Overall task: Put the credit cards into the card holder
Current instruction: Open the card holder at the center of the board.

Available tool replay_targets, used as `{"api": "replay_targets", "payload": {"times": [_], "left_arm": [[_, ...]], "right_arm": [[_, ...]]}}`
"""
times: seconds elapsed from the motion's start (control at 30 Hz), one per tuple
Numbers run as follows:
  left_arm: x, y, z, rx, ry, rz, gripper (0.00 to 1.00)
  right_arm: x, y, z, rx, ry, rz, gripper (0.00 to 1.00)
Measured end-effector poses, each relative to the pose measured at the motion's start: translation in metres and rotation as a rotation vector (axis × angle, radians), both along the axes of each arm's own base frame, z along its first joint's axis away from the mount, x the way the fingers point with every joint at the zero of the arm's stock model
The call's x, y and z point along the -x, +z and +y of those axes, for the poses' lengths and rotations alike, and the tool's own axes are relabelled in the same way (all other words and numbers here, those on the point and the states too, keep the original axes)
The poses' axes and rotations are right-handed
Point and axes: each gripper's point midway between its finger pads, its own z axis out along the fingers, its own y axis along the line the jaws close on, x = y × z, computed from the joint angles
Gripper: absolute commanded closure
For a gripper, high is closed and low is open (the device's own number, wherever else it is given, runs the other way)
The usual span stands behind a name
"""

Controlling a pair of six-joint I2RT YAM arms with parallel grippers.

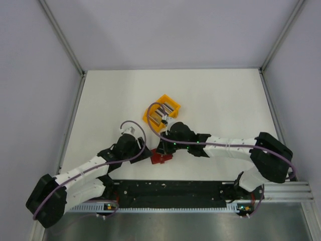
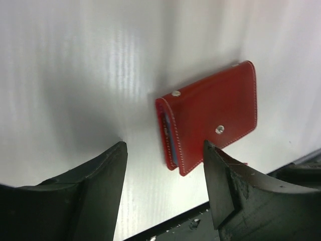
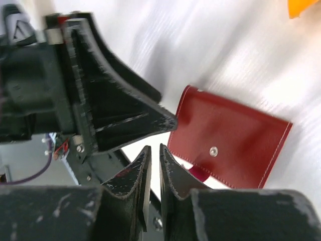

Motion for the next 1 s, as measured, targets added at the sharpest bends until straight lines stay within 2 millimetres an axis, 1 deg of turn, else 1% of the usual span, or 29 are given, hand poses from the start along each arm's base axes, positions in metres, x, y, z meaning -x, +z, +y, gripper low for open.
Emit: {"api": "replay_targets", "payload": {"times": [0.03, 0.1, 0.17, 0.23, 0.3, 0.43, 0.53, 0.7, 0.73, 0.83, 0.93, 1.0], "left_arm": [[0.000, 0.000, 0.004, -0.020, 0.011, -0.001, 0.34], [0.000, -0.002, 0.013, -0.061, 0.035, 0.000, 0.35], [0.000, -0.002, 0.022, -0.099, 0.058, 0.001, 0.35], [0.001, -0.004, 0.029, -0.129, 0.077, 0.004, 0.35], [0.001, -0.004, 0.032, -0.144, 0.087, 0.003, 0.35], [0.000, -0.005, 0.035, -0.159, 0.098, 0.002, 0.35], [0.000, -0.005, 0.036, -0.161, 0.095, 0.000, 0.36], [0.000, -0.004, 0.035, -0.174, 0.064, -0.011, 0.34], [0.000, -0.004, 0.034, -0.175, 0.060, -0.013, 0.33], [-0.003, 0.002, 0.028, -0.163, 0.016, -0.041, 0.23], [-0.009, 0.010, 0.016, -0.136, -0.048, -0.081, 0.20], [-0.013, 0.011, 0.008, -0.126, -0.089, -0.097, 0.20]], "right_arm": [[-0.003, -0.003, 0.004, 0.003, -0.007, 0.009, 0.89], [-0.006, -0.019, 0.008, 0.033, -0.025, 0.040, 0.90], [-0.005, -0.038, 0.007, 0.074, -0.034, 0.078, 0.92], [-0.002, -0.051, 0.005, 0.104, -0.035, 0.108, 0.93], [0.001, -0.055, 0.004, 0.115, -0.032, 0.128, 0.93], [0.008, -0.055, 0.007, 0.090, -0.002, 0.145, 0.94], [0.020, -0.065, 0.000, 0.094, 0.022, 0.173, 0.96], [0.040, -0.089, -0.020, 0.143, 0.030, 0.242, 0.96], [0.040, -0.089, -0.020, 0.138, 0.028, 0.246, 0.96], [0.040, -0.088, -0.019, 0.135, 0.017, 0.251, 0.96], [0.039, -0.089, -0.021, 0.142, -0.010, 0.265, 0.95], [0.037, -0.090, -0.021, 0.149, -0.031, 0.274, 0.95]]}}
